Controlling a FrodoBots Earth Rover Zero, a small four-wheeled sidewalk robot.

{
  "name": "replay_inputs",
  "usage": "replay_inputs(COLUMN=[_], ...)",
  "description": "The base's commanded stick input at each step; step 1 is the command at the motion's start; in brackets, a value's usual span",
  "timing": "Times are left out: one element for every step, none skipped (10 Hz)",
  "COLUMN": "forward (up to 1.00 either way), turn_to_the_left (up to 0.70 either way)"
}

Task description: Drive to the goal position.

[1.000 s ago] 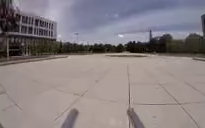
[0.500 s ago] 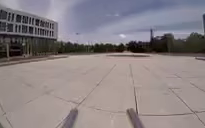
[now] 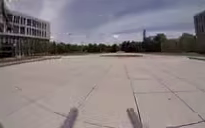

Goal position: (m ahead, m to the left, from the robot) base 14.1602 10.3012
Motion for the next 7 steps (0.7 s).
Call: replay_inputs(forward=[0.50, 0.50, 0.50, 0.50, 0.50, 0.50, 0.50], turn_to_the_left=[0.00, 0.00, 0.00, 0.00, 0.00, 0.00, 0.00])
